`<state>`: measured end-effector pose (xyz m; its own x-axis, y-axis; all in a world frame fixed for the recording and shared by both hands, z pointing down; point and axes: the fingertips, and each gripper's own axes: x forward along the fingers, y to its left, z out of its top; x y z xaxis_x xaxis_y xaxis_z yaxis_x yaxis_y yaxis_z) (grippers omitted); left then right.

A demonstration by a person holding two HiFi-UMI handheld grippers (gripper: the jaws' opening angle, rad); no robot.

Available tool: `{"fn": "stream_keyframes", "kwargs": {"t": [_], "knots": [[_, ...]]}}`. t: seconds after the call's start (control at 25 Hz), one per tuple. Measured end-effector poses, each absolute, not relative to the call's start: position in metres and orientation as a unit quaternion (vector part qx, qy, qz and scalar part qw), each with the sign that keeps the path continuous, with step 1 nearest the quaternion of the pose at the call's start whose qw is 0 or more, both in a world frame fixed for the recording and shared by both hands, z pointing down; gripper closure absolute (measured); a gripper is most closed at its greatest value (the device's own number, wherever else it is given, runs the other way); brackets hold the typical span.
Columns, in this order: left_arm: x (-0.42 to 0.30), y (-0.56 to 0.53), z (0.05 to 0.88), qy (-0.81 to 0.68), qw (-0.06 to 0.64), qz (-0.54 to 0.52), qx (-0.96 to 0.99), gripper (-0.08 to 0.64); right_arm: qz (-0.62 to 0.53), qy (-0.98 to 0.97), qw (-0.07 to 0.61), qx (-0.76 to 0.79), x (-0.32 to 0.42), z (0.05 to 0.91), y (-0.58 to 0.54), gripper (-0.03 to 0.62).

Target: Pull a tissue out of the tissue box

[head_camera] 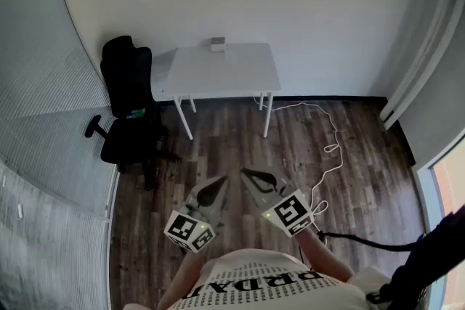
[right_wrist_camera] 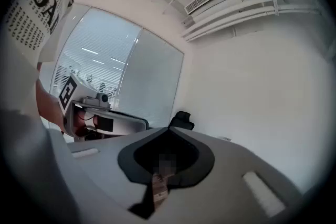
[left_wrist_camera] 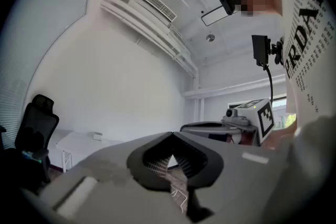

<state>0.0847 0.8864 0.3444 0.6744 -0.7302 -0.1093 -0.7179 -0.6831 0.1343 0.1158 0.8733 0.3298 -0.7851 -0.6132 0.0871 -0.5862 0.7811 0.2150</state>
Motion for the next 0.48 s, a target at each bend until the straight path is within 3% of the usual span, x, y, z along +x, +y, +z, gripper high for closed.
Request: {"fn": "stream_keyframes", "kwargs": {"t": [0.48], "knots": [[0.074,0.885,0.348,-0.388,0.043,-0.081,0.917,0.560,-0.086,-0.945,0.074,0.308,0.098,0.334,0.875,0.583]]}}
